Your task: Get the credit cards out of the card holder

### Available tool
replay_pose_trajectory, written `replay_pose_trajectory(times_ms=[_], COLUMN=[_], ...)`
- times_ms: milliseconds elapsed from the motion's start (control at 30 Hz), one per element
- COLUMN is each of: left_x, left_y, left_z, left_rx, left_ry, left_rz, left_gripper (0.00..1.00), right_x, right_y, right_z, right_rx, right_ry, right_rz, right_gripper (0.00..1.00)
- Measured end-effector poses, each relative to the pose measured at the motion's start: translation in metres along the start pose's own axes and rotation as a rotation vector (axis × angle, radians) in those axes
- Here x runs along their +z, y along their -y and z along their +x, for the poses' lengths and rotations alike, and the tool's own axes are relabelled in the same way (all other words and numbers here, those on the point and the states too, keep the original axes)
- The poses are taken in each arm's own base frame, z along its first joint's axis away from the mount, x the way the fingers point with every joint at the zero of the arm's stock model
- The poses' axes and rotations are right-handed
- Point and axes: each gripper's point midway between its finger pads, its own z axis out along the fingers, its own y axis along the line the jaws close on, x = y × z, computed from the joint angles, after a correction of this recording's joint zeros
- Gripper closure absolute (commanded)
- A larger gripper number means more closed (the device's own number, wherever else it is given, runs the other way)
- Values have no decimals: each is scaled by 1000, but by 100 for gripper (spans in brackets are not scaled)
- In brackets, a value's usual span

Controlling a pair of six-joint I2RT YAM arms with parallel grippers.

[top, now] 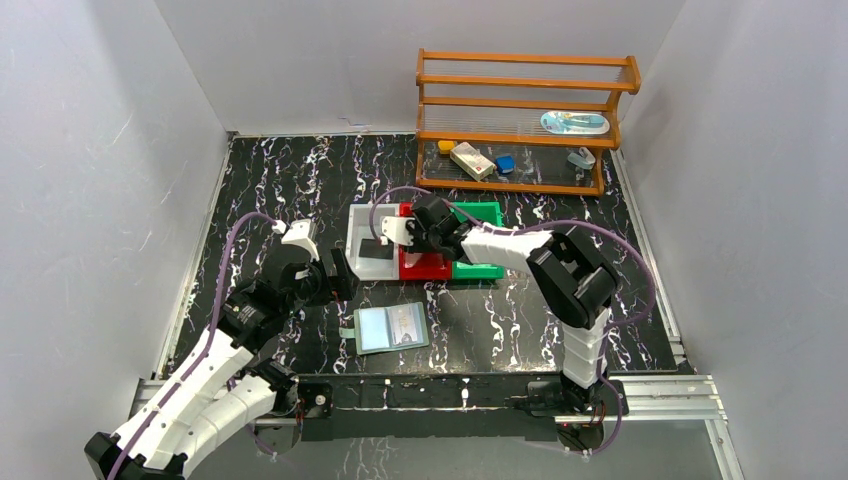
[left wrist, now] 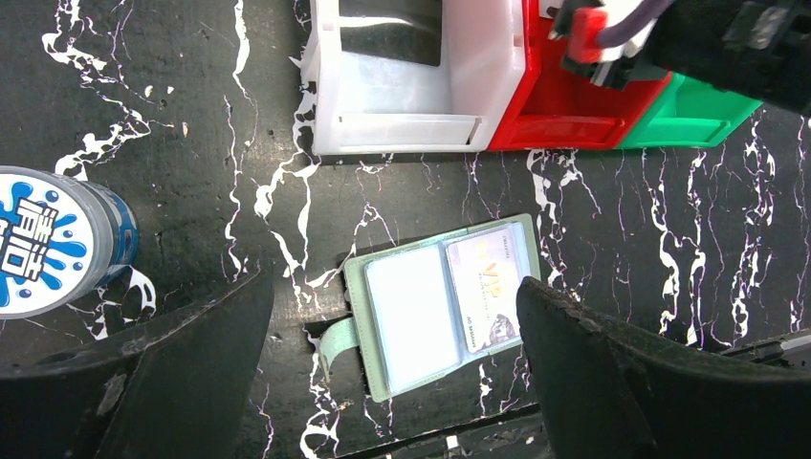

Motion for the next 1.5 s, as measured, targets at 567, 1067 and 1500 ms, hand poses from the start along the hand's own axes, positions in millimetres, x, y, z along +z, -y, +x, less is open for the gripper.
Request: replay_pose_trajectory(times_ms=[567,1067,1500], left_x=[5,23,25], left_y=[3,34,59], left_z=[8,45,65], left_rx=[6,-85,-184], left_ry=[-46,-222,-291], left_rz=[9,163,319], left_gripper=[3,2,6], right_x=[-146,-139,-118], right_y=[38,-168,-184], right_z=[-95,-89,-96], right_rx=[795,1563,1730], right_ry=[481,197,151], right_rz=[20,-483,-410], right_gripper=[43,54,57])
